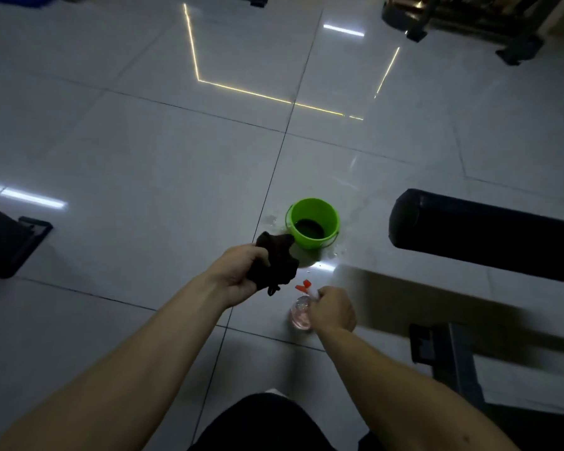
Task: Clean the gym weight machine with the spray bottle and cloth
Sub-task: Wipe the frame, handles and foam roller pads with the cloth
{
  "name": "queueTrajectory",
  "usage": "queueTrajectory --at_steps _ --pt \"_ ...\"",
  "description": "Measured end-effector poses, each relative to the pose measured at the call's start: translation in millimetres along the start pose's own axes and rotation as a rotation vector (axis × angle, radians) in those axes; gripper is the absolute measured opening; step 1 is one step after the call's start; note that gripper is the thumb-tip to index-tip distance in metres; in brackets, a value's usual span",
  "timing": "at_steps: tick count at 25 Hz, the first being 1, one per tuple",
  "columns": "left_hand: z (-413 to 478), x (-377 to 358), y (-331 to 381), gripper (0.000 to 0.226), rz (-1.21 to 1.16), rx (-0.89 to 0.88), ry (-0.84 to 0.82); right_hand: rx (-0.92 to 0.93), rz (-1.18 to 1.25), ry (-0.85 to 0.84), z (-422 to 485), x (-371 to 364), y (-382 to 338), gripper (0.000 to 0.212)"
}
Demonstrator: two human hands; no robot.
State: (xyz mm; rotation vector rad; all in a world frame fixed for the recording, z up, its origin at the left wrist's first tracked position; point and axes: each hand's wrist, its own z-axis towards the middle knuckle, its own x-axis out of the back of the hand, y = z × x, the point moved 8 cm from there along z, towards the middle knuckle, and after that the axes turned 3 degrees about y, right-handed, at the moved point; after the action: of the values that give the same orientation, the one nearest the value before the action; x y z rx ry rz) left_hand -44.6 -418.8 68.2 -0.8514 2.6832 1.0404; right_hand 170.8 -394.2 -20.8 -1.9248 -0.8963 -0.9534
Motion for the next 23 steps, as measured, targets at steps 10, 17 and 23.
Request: queueTrajectory --at_steps 10,17,23 --pt "-73.2 -106.2 124.2 0.044 0.148 -0.536 -0.003 -0.196 1.073 -0.578 -43.8 165.1 -166.1 0.075" --pt "-225.7 -250.5 214.6 0.058 0.508 -1.23 -0.078 0.224 1.27 -0.35 -117.2 419.4 -176.7 0.031" --pt "-296.5 -371.8 167.0 0.042 0.658 -1.431 -0.305 0.302 1.611 0.001 -120.3 510.7 -57.9 0.033"
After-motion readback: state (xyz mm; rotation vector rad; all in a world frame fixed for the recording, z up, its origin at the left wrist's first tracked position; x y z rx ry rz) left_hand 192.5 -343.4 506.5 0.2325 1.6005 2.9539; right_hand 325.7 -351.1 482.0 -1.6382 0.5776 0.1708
